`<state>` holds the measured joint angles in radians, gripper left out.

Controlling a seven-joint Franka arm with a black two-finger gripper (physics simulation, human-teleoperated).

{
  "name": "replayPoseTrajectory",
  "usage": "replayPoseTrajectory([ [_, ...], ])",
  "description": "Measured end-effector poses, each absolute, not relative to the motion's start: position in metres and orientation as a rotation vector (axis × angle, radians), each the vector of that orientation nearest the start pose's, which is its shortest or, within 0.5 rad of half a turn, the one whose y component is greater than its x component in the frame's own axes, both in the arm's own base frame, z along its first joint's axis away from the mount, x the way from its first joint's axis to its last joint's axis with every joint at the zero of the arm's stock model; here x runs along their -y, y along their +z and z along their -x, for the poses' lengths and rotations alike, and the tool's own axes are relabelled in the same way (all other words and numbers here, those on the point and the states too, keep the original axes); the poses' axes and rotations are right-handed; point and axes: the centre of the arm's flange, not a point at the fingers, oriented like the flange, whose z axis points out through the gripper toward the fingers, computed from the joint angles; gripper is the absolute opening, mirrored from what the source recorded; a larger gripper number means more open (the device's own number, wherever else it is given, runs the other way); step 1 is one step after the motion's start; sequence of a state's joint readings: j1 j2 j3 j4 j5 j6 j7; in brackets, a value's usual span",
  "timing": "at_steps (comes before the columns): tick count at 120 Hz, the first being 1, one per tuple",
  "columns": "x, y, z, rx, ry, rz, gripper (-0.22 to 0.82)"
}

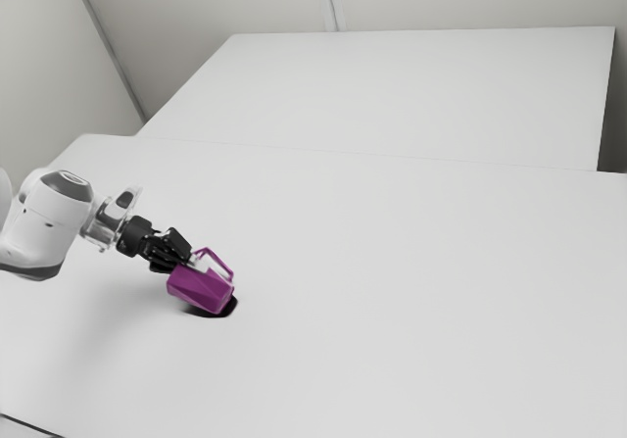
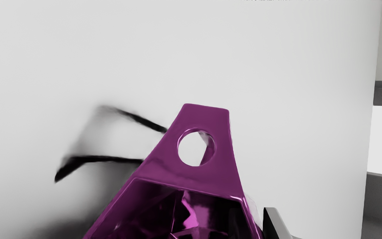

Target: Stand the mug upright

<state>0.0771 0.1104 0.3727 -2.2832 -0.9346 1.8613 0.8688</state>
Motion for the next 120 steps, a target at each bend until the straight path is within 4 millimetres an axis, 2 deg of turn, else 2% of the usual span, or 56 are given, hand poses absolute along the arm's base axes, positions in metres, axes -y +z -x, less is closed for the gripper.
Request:
replayPoseTrajectory([
  [13, -0.151, 0.299, -0.461, -0.144, 0.121, -2.220, -0.13],
  [30, -0.149, 0.312, -0.461, -0.137, 0.165, -2.211, -0.15],
  [48, -0.142, 0.323, -0.471, -0.146, 0.219, -2.260, -0.16],
  [71, -0.108, 0.336, -0.500, -0.148, 0.277, -2.453, -0.17],
  [92, -0.075, 0.352, -0.518, -0.027, 0.218, -2.737, -0.17],
  [98, -0.067, 0.364, -0.524, 0.004, 0.206, -2.803, -0.17],
  [105, -0.057, 0.373, -0.526, 0.019, 0.180, -2.865, -0.17],
  [120, -0.035, 0.372, -0.524, -0.038, 0.097, -2.939, -0.17],
])
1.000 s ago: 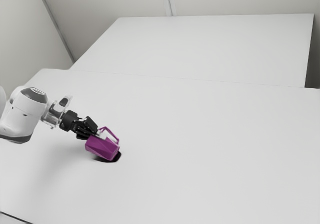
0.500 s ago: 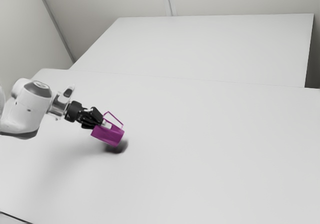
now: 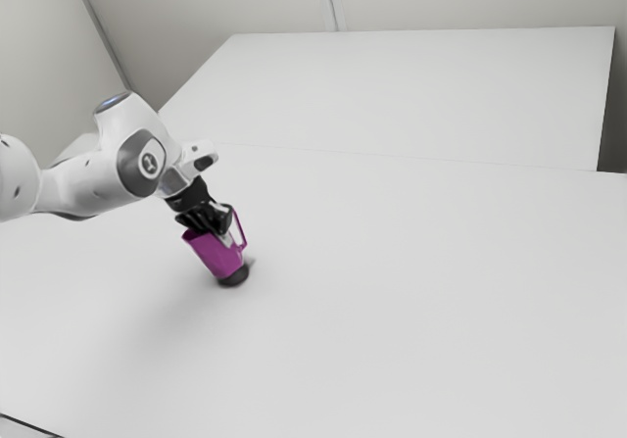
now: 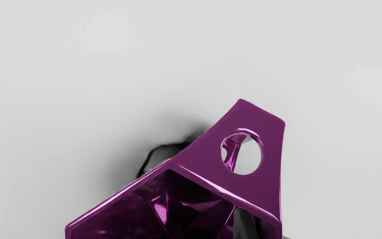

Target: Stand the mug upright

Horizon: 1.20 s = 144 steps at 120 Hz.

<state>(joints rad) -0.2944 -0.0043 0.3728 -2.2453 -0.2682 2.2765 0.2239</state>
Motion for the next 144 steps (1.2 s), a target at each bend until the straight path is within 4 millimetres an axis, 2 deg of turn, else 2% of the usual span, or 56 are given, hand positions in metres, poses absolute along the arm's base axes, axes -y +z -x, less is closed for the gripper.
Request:
replayPoseTrajectory([
  [21, -0.006, 0.368, -0.519, 0.159, 0.002, 3.272, -0.18],
  [40, 0.012, 0.364, -0.516, 0.255, 0.045, 3.210, -0.18],
  [102, 0.036, 0.353, -0.518, 0.463, 0.019, 3.050, -0.18],
  [117, 0.025, 0.349, -0.522, 0.533, -0.019, 3.023, -0.18],
  [137, -0.023, 0.342, -0.522, 0.730, -0.042, 2.975, -0.18],
  [144, -0.034, 0.340, -0.521, 0.785, -0.045, 2.960, -0.18],
])
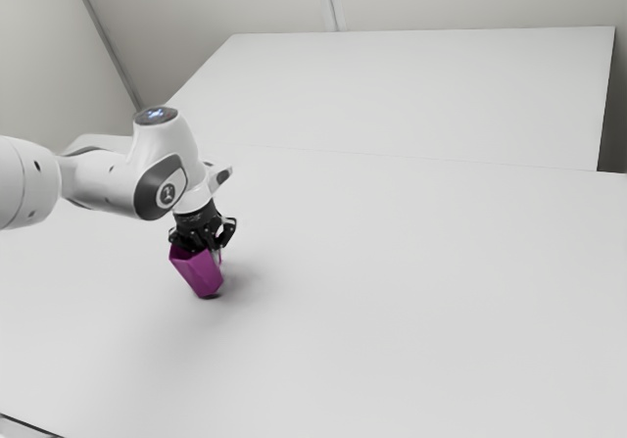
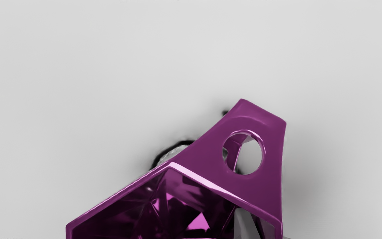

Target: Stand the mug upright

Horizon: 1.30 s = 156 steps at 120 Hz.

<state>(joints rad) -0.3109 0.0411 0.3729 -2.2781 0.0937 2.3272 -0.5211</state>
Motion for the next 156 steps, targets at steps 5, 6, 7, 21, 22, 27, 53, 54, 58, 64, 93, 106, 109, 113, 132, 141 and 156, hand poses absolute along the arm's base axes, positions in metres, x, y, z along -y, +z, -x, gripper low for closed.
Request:
replayPoseTrajectory([
  [5, -0.035, 0.339, -0.521, 0.807, -0.047, 2.953, -0.18],
  [6, -0.035, 0.339, -0.521, 0.810, -0.047, 2.952, -0.18],
  [7, -0.034, 0.339, -0.521, 0.811, -0.047, 2.951, -0.18],
  [21, -0.011, 0.334, -0.522, 0.789, -0.046, 2.953, -0.18],
  [22, -0.009, 0.334, -0.522, 0.787, -0.045, 2.953, -0.18],
  [27, -0.001, 0.330, -0.522, 0.779, -0.041, 2.953, -0.18],
  [53, -0.001, 0.327, -0.523, 0.852, -0.041, 2.935, -0.17],
  [54, -0.001, 0.327, -0.523, 0.854, -0.041, 2.934, -0.15],
  [58, -0.002, 0.328, -0.524, 0.863, -0.043, 2.932, -0.08],
  [64, -0.002, 0.328, -0.525, 0.873, -0.045, 2.930, 0.04],
  [93, -0.002, 0.352, -0.534, 0.906, -0.078, 2.933, 0.42],
  [106, -0.003, 0.368, -0.538, 0.917, -0.076, 2.936, 0.49],
  [109, -0.003, 0.372, -0.538, 0.918, -0.075, 2.938, 0.51],
  [113, -0.004, 0.376, -0.537, 0.919, -0.071, 2.939, 0.52],
  [132, -0.005, 0.408, -0.539, 0.911, -0.077, 2.956, 0.56],
  [141, -0.006, 0.432, -0.545, 0.894, -0.097, 2.966, 0.58],
  [156, -0.010, 0.471, -0.550, 0.826, -0.127, 2.990, 0.59],
])
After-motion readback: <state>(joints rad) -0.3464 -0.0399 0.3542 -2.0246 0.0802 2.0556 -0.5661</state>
